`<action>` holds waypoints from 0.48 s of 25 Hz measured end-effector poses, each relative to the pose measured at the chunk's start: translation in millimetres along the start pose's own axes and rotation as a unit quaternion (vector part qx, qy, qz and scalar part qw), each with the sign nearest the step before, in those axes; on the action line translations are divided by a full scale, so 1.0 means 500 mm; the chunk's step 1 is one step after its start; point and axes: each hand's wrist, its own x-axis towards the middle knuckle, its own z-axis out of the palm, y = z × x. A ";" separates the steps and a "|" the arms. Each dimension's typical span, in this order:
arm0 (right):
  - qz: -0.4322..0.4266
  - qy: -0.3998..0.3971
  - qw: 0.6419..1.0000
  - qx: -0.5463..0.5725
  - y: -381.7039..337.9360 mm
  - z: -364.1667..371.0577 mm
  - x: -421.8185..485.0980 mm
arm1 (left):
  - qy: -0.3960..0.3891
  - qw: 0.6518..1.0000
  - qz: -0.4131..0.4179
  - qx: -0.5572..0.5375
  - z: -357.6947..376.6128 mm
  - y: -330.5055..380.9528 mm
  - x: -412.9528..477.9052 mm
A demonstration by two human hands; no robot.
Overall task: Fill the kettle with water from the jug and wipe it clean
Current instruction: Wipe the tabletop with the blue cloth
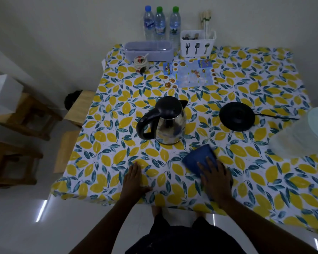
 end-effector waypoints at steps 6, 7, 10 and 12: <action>0.182 -0.010 0.979 0.092 0.034 -0.040 0.083 | -0.049 0.997 0.031 0.056 -0.006 0.042 0.008; 0.187 -0.015 0.977 0.101 0.019 -0.041 0.081 | -0.053 0.996 0.025 0.062 -0.004 0.048 0.010; 0.119 -0.025 0.989 0.086 -0.047 -0.028 0.030 | -0.052 0.997 0.007 0.063 0.001 0.055 0.013; 0.028 -0.042 0.996 0.070 -0.091 -0.014 -0.035 | -0.048 0.997 0.006 0.062 0.002 0.055 0.014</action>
